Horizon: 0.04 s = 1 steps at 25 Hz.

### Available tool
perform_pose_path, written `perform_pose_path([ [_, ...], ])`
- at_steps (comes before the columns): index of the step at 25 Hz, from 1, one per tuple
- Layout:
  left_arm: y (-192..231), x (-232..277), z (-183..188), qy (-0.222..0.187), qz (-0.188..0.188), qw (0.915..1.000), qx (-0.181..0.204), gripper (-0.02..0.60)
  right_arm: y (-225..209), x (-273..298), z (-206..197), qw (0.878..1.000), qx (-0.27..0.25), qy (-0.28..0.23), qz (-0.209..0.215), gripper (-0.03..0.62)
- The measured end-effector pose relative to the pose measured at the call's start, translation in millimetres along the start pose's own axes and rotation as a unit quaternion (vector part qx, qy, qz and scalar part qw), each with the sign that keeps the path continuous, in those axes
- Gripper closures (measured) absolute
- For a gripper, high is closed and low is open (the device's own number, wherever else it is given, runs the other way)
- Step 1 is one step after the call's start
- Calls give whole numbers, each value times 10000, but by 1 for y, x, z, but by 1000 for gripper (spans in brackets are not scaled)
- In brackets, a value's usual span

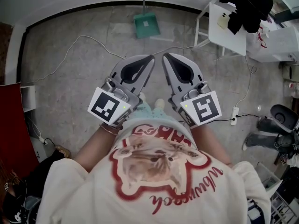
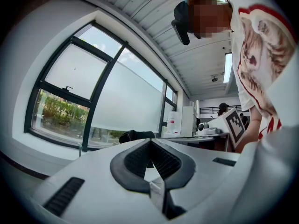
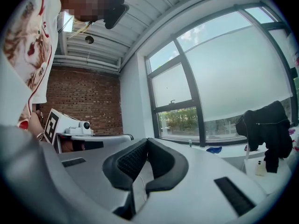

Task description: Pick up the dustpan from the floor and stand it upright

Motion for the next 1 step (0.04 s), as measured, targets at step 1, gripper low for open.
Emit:
perform_pose_path([
  [1, -1, -1, 1, -7, 4, 10000, 6, 561, 1, -1, 1, 10000, -4, -9, -3, 569],
])
Point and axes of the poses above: the fingertips, and each gripper's own axes: x forward along the fingers, y to its left, z out of its top, the point moved 10 cm from there along -x, backward along the fingers, and after that the axes turned 7 degrees about -z, right-handed, at the moved point
